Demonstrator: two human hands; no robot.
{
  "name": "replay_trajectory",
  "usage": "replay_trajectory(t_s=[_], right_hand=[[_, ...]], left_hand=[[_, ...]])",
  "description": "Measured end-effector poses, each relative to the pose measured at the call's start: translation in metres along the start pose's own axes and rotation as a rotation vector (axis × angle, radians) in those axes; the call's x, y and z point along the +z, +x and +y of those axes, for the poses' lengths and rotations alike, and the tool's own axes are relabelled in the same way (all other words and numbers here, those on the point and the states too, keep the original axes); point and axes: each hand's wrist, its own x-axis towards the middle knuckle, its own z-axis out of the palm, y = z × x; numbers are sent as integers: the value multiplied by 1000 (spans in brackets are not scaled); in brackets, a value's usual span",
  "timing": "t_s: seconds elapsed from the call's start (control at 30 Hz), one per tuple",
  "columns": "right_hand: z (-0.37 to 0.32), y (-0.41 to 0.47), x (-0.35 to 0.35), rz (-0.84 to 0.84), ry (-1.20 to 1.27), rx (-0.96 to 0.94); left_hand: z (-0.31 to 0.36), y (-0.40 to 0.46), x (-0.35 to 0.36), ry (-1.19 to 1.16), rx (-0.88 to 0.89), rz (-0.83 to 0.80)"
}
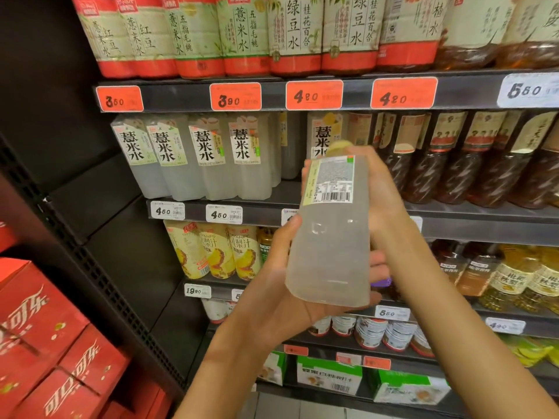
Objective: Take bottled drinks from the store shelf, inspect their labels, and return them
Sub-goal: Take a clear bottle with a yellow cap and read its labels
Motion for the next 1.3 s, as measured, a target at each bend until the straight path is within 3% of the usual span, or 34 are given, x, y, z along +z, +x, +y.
replay_trajectory(t_s=[0.03, 0.1, 0.2, 0.27, 0.37, 0.43, 0.5, 0.6, 0.7, 0.73, 0.83, 0.97, 1.1, 1.3], right_hand=[[-5, 0, 3, -63, 81, 3], [-18, -6, 8, -101, 93, -74], [-25, -12, 14, -71, -118, -232], [-24, -15, 14, -71, -235, -283], [-24, -20, 11, -187, -403, -300], [-22, -19, 8, -310, -344, -246], [-19, -16, 7, -349, -263, -229], [-13, -14, 8, -270, -253, -278], [-10, -16, 8, -95, -479, -418], [-10, -17, 9, -46, -538, -442], [-11, -17, 12, 14, -600, -419], [-12, -17, 6, -59, -494, -321], [-6, -15, -4, -162, -338, -202], [-9, -21, 1, -191, -537, -500]], left_hand=[[-15, 0, 6, 52, -41, -61], [-18, -5, 3, 178, -127, 155], [-18, 7, 7, 350, -127, 389], [-24, 15, 5, 351, -109, 450], [-31, 19, 5, 167, -50, 267], [-31, 15, 9, -17, -93, 80], [-30, 18, 9, -95, -158, -8], [-27, 23, 7, 117, -179, 53], [-27, 22, -1, 365, 32, 210], [-29, 22, -4, 362, 91, 210], [-30, 26, -3, 195, 31, 200], [-34, 28, -3, 68, -24, 114], [-36, 28, -7, 101, -12, 50], [-33, 31, -15, 519, 191, 298]])
